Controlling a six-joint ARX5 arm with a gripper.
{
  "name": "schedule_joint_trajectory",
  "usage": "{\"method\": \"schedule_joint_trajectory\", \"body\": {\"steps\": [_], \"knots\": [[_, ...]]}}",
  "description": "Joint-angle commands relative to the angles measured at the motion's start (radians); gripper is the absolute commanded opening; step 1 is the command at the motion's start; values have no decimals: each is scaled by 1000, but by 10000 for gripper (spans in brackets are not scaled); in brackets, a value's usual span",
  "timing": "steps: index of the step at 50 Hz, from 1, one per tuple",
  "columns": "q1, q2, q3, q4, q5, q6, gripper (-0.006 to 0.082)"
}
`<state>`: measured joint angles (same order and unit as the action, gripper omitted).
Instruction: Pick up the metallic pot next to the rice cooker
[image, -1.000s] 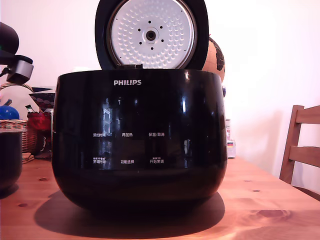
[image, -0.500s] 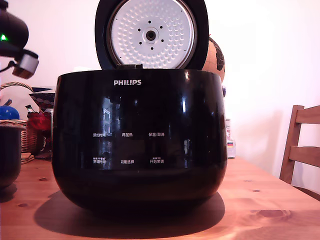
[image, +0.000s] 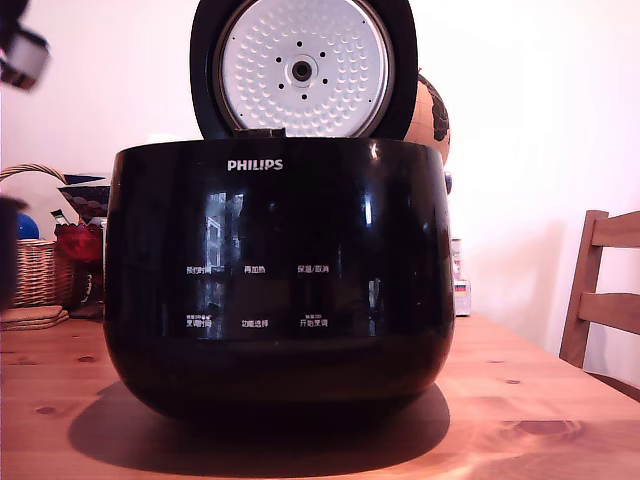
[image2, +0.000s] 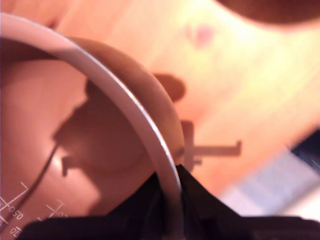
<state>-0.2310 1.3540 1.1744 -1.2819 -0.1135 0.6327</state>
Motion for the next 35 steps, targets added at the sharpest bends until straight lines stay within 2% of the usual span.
{"method": "schedule_joint_trajectory", "body": {"steps": [1, 6, 22, 35], "knots": [[-21, -28, 71, -21, -9, -4, -23], [-47, -34, 139, -71, -7, -12, -23], [-168, -34, 343, -79, 1, -51, -23], [-232, -34, 388, -79, 1, -61, -23]]}}
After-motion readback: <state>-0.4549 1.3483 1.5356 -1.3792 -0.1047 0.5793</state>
